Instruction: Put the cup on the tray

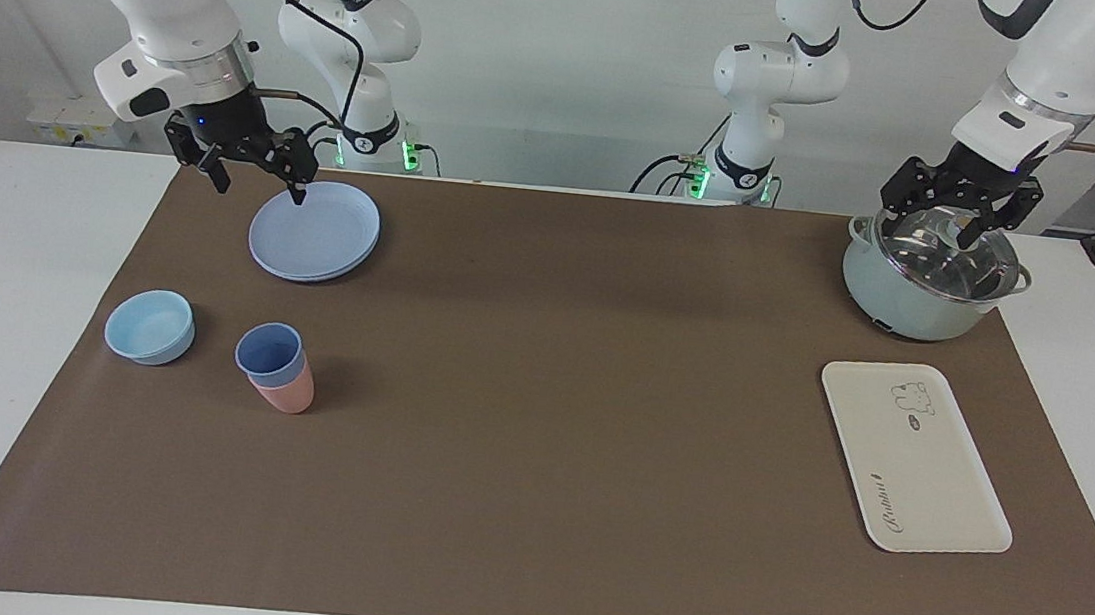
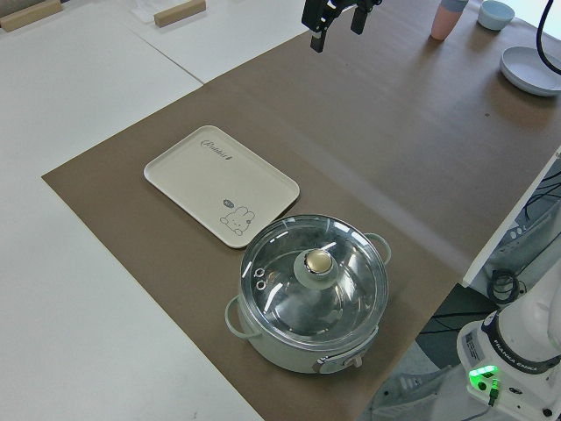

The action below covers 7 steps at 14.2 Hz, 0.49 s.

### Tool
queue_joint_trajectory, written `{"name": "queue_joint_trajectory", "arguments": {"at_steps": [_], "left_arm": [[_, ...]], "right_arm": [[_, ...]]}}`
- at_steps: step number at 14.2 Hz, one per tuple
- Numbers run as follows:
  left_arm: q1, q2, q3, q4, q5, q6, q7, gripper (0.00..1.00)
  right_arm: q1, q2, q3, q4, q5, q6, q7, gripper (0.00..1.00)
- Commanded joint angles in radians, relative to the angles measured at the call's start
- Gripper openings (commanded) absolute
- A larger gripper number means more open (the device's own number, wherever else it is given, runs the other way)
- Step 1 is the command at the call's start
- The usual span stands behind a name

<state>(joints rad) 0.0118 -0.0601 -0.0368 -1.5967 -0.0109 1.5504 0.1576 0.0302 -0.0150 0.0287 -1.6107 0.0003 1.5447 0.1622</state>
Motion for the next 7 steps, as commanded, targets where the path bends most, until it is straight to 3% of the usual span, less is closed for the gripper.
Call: {"name": "queue_joint_trajectory", "arguments": {"at_steps": [1,7], "left_arm": [[0.011,-0.02,-0.006,-0.025,0.003,0.008,-0.007,1.0],[0.011,-0.02,-0.006,-0.025,0.003,0.008,-0.007,1.0]], "right_arm": [[-0.01,-0.023,0.007,-0.034,-0.014,0.015,-0.007,1.0],[-0.007,-0.022,0.007,-0.029,-0.01,0.011,-0.018,1.0]]}}
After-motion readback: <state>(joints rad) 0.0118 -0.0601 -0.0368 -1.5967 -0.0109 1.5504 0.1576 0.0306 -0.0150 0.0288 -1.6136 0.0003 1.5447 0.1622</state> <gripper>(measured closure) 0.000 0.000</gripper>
